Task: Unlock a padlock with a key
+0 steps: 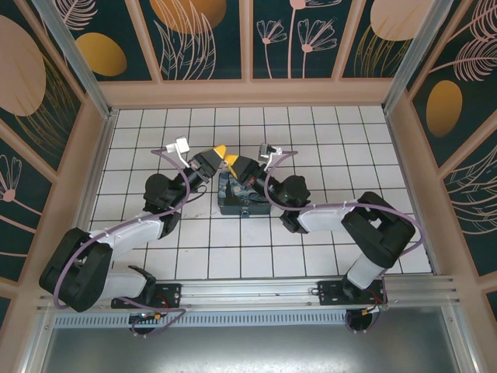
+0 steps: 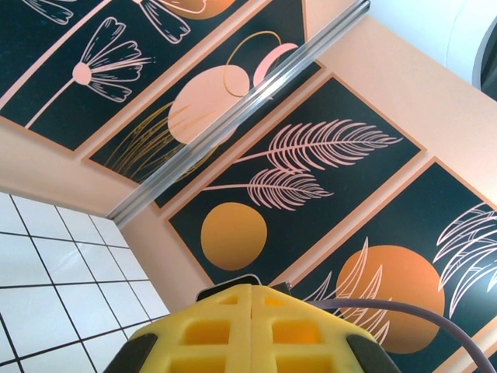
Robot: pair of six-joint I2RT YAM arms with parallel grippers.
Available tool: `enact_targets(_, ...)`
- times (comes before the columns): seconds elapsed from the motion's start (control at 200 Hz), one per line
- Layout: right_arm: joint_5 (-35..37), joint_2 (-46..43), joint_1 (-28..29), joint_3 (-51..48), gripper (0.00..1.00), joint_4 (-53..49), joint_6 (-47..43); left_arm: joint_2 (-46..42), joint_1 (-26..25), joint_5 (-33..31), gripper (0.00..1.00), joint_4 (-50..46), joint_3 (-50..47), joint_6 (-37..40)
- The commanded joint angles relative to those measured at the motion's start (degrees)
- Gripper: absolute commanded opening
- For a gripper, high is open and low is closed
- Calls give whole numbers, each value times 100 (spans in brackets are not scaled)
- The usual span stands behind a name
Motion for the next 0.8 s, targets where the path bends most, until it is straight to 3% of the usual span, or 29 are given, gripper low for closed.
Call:
enact_targets(0.0,-75,-107,16,-114,0,369,56,23,-28,71,0,188,188,75)
enact_targets(0.06,-58,-147,-3,-162,0,335,59,-23,-24,71,0,-66,261,68)
enact_targets(0.16,14,-361,-59,-320,0,-70,-65,-178,-28,45,34,-766,419,64)
enact_targets(0.275,26,-775,-152,-443,0,-918,-416,-483,-23,-59,54,-1768,605,89)
enact_targets(0.515,-30,-1579,-314,-603,0,-2572,-1097,-630,-23,252,54,-4235,1319,411)
enact_targets(0.796,-34,-1870,-389,-826,0,-2799,-1190,-251,-23,1207,49,-3817,1165,-163)
